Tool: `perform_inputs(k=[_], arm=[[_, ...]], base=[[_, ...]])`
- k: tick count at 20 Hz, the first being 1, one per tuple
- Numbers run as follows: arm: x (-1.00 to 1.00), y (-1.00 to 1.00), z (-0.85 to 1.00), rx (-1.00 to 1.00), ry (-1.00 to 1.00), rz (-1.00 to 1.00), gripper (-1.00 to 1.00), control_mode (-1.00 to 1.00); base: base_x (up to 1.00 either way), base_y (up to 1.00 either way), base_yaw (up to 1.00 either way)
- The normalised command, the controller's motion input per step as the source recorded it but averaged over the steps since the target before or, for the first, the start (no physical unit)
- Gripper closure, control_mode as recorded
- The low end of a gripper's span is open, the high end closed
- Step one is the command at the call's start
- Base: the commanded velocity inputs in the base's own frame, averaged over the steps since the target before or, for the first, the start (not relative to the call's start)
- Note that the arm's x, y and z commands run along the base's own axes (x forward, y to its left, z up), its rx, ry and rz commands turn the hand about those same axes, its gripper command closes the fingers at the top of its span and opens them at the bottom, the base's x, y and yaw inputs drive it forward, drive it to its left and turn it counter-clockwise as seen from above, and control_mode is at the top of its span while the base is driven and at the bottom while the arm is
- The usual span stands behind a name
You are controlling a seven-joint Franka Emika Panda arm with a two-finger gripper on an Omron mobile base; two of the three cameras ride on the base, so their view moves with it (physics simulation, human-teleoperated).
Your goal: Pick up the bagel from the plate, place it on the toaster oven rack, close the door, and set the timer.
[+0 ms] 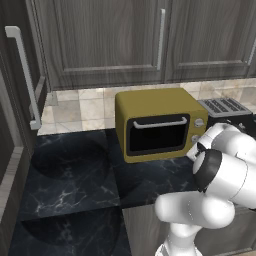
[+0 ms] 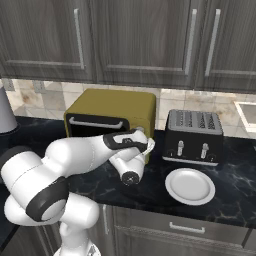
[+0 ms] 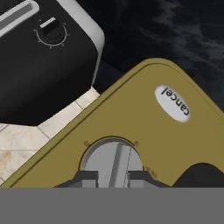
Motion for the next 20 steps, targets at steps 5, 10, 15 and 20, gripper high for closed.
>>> perform_inputs(k=[5, 10, 15, 20], arm=[[0.0, -0.12, 0.0, 0.35, 0.15, -0.08, 1.0, -1.0], [0.0, -0.1, 0.0, 0.34, 0.15, -0.09, 1.0, -1.0], [-0.01, -0.07, 0.0, 0.34, 0.14, -0.09, 1.0, -1.0], [-0.02, -0.02, 0.0, 0.34, 0.12, -0.12, 1.0, -1.0]], base=[[0.0, 0.0, 0.0], [0.0, 0.0, 0.0], [0.0, 0.0, 0.0], [0.0, 0.0, 0.0]])
